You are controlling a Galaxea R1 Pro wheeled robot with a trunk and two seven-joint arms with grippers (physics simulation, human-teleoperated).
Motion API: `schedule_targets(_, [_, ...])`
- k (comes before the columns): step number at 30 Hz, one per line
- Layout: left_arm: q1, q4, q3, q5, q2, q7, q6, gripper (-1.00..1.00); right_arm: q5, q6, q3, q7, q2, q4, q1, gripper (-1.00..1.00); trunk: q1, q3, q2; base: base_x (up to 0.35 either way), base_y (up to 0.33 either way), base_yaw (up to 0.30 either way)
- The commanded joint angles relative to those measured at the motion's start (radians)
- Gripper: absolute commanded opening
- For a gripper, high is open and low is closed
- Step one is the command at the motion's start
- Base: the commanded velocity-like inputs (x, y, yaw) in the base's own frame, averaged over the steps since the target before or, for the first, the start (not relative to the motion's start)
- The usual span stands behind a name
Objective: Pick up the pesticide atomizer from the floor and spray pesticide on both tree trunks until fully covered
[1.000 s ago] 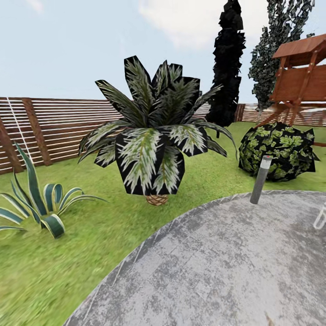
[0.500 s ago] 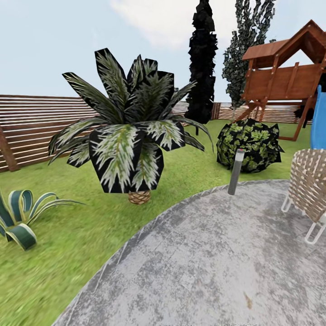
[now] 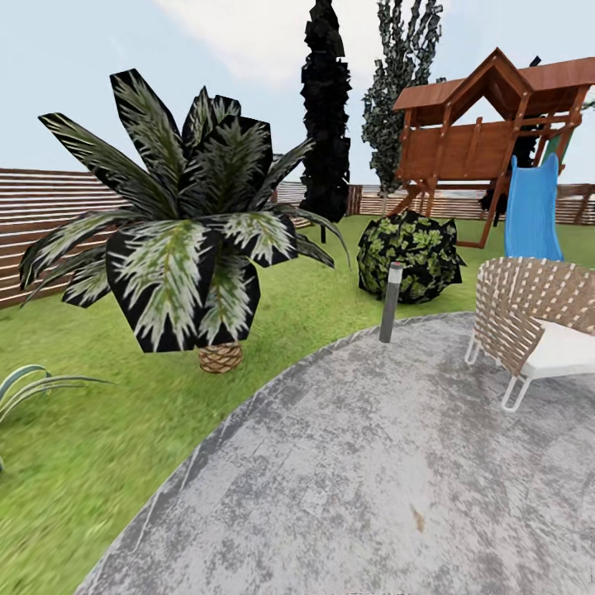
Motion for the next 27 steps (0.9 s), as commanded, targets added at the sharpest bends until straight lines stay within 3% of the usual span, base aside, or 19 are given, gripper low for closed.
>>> schedule_targets(1, [0.0,0.0,0.0,0.0,-0.001,0.0,0.0,1.0,0.0,0.0,0.0,0.0,0.0,0.0,0.0,1.0,0.004,-0.004,-0.007,0.0,0.0,-0.294])
schedule_targets(15, [0.0,0.0,0.0,0.0,-0.001,0.0,0.0,1.0,0.0,0.0,0.0,0.0,0.0,-0.001,0.0,1.0,0.058,-0.054,-0.105,0.0,0.0,-0.294])
schedule_targets(27, [0.001,0.001,-0.003,-0.002,0.0,0.0,-0.002,1.0,-0.001,0.0,0.0,0.0,0.0,0.0,0.0,1.0,0.058,-0.064,-0.105,0.0,0.0,-0.275])
